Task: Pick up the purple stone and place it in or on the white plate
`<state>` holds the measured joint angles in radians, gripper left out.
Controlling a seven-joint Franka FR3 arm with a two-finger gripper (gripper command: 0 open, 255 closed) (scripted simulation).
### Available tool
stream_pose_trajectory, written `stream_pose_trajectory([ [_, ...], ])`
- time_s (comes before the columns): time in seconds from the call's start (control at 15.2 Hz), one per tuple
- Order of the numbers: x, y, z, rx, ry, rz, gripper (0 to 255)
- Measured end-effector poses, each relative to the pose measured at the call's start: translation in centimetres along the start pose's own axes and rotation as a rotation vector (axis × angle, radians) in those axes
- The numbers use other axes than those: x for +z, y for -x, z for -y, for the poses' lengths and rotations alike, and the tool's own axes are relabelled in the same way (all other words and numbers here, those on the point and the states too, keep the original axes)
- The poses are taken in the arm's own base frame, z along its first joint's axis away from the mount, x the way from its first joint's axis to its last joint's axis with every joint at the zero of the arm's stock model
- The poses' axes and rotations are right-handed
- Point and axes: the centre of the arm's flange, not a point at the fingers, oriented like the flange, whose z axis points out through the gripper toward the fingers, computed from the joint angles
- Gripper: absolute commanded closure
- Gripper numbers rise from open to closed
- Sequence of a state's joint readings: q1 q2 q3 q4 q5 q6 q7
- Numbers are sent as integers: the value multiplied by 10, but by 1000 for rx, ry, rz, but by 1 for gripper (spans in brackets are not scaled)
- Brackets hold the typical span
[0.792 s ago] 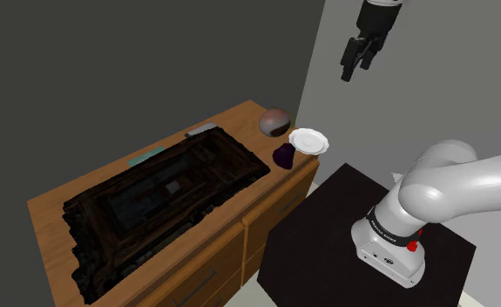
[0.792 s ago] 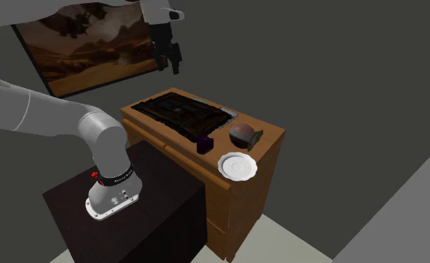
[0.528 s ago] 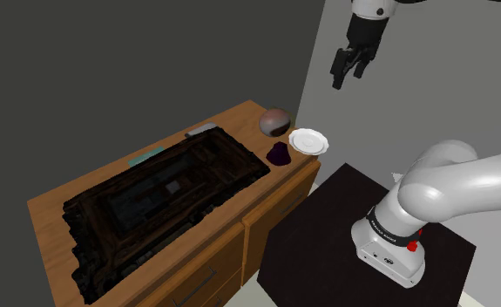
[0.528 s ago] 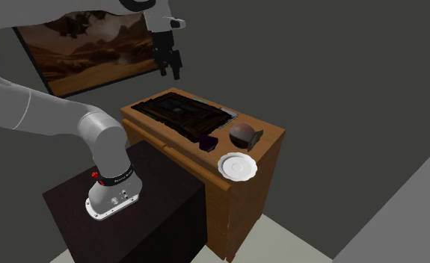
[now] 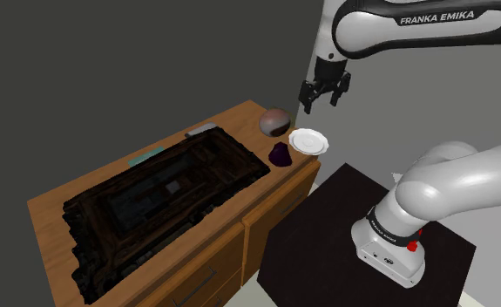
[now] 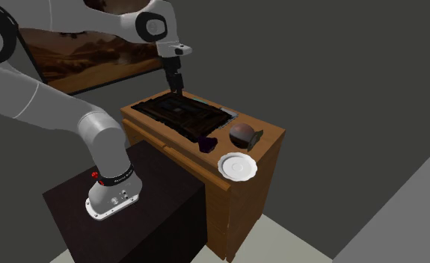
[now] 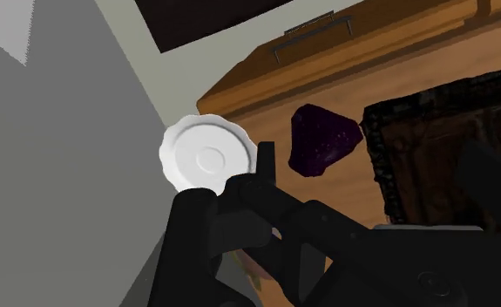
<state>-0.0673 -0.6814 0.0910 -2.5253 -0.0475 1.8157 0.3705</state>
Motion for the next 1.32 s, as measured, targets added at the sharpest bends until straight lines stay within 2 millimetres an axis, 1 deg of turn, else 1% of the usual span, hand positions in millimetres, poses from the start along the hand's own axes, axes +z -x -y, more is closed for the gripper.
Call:
stream_pose_trajectory([
  [0.13, 24, -10, 6, 71, 6, 6, 0],
  [0.26, 45, -20, 20, 140, 11, 13, 0],
  [0.33, 56, -26, 24, 176, 14, 16, 0],
  [0.46, 84, -35, 31, 246, 20, 24, 0],
  [0.53, 93, -39, 35, 281, 22, 26, 0],
  [0.66, 115, -55, 43, 351, 28, 32, 0],
  [0.73, 125, -61, 44, 387, 31, 36, 0],
  [0.79, 135, -66, 51, 420, 33, 39, 0],
  [0.92, 157, -82, 53, 492, 40, 45, 0],
  [1.06, 184, -89, 56, 562, 46, 53, 0],
  [1.32, 233, -113, 64, 702, 56, 66, 0],
])
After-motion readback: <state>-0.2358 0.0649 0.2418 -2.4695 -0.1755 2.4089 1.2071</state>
